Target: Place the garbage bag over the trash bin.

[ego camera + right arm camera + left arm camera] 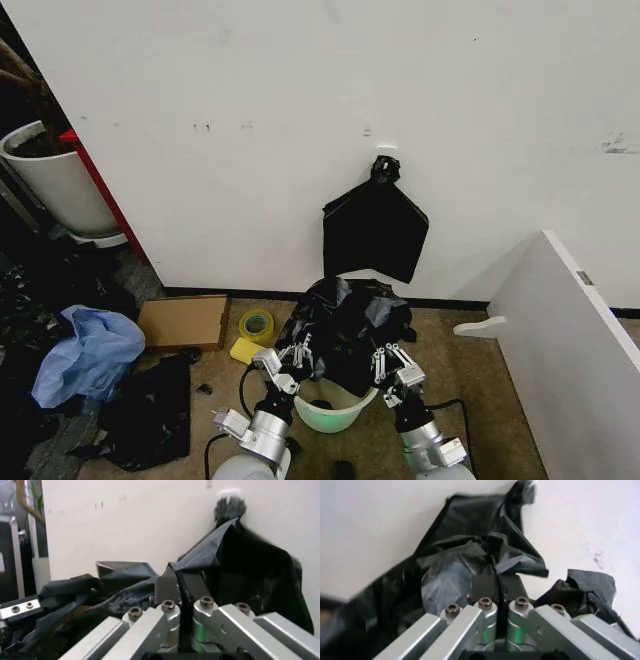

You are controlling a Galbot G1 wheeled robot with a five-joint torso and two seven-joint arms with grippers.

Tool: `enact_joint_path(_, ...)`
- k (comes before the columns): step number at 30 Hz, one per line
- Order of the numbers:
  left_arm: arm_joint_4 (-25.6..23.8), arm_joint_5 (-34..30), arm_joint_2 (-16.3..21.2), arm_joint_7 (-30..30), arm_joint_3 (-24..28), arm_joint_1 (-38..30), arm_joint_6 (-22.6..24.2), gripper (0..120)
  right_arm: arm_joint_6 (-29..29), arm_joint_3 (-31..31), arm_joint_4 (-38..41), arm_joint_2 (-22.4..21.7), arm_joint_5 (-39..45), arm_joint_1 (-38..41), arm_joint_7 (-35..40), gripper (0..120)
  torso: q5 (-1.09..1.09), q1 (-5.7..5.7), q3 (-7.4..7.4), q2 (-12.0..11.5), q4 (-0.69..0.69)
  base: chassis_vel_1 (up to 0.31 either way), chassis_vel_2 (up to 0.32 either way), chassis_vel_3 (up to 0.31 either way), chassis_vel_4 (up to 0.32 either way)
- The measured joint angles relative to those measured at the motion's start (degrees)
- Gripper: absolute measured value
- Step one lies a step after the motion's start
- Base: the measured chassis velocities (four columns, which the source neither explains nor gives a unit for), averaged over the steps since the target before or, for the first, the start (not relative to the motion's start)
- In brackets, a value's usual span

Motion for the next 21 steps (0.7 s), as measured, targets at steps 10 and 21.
enact_joint_path(10,0.5,-1.6,0.0,2.0,-0.8,-1.5,-1.1,0,0.5,2.3,2.0,0.0,1.3,-1.0,-2.4,0,0.0,0.0,0.0,0.0,0.0,0.0,0.0,0.0,0.0)
enact_joint_path(21,4.5,-0.9,-1.4,1.7,1.3,-1.0,-1.5,0,0.2,1.5,-0.8,1.5,0.5,-0.9,-2.2,0,0.01,0.0,0.0,0.0,0.0,0.0,0.0,0.0,0.0)
